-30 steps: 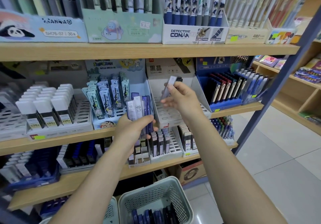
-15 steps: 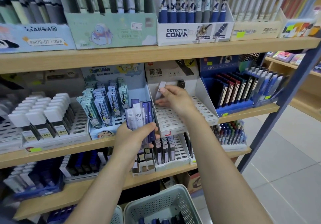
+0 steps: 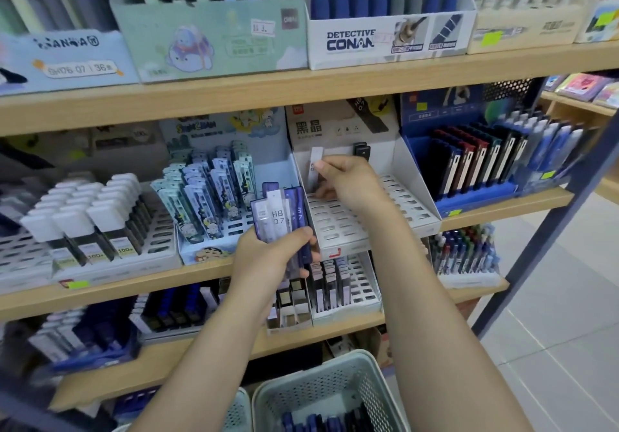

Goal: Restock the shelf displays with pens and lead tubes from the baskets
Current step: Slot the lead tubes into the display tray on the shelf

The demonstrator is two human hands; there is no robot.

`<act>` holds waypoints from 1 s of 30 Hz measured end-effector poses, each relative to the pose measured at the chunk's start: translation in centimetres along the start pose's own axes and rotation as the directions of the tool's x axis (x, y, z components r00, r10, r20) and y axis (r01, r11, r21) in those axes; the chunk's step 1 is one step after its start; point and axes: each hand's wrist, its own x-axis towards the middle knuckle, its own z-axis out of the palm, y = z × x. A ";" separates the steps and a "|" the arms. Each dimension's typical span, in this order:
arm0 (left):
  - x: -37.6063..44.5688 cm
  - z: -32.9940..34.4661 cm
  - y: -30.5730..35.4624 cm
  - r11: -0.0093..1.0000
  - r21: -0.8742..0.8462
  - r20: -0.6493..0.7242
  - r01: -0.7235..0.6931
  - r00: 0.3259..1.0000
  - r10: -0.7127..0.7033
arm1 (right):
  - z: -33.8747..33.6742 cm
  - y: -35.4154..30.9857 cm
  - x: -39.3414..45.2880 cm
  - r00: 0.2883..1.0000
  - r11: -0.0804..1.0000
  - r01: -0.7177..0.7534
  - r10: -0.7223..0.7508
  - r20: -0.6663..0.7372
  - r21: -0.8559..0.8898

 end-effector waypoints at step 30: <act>0.2 -0.1 0.4 0.995 -0.104 -0.007 0.007 1.000 -0.008 | -3.1 -3.6 -4.9 0.928 0.973 -0.087 0.001 0.372 0.215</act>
